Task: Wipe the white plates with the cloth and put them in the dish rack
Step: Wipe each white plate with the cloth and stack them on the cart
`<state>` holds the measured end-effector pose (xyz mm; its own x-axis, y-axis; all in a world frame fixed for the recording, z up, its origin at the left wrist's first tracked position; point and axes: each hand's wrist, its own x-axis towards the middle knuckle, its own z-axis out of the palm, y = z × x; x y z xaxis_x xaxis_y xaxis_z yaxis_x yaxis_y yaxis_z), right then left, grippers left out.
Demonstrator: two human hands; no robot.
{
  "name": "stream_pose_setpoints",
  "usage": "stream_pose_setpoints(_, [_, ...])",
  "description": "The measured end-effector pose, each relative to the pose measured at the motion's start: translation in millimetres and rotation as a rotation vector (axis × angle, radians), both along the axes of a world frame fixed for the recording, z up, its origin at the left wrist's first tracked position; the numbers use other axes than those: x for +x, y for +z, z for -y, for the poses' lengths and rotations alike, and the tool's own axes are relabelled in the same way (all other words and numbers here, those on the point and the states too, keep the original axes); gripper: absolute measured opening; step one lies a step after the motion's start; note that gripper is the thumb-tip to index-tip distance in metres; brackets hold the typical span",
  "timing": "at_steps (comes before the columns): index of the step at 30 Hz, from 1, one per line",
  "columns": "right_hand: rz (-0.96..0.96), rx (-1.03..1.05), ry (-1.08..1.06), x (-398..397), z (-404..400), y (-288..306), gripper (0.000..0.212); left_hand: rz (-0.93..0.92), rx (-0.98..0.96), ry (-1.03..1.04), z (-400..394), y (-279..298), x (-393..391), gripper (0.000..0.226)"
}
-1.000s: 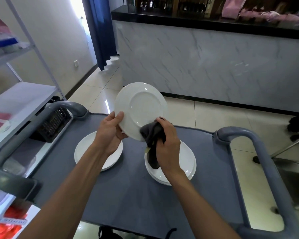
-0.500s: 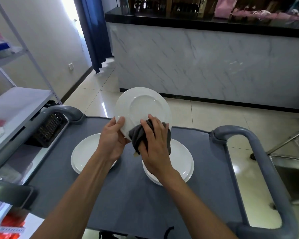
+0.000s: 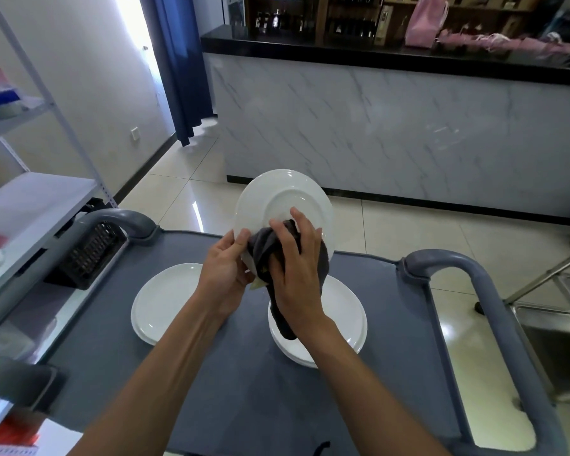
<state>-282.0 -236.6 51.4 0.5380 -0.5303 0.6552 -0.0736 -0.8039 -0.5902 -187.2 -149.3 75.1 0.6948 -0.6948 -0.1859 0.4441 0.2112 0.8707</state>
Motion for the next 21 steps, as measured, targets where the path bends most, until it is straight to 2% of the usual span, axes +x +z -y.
stream_pose_setpoints(2, [0.023,-0.035,-0.016,1.2,1.8,-0.1,0.03,-0.011,-0.003,0.003,-0.4,1.0,-0.5,0.028])
stream_pose_setpoints(6, [0.029,-0.055,-0.022,4.4,5.8,3.8,0.036,0.021,0.012,-0.009,-0.1,7.8,-0.6,0.032])
stream_pose_setpoints(8, [0.06,-0.025,-0.026,6.2,9.6,7.1,0.03,0.036,0.007,-0.033,-0.3,11.2,-1.9,0.036])
stream_pose_setpoints(13, [0.125,0.062,-0.042,10.3,18.5,27.0,0.032,0.095,0.016,-0.102,-0.7,9.6,-8.0,0.039])
stream_pose_setpoints(21, [0.065,0.014,-0.036,17.7,21.8,39.6,0.029,0.083,-0.015,-0.096,-1.9,10.5,-7.9,0.036])
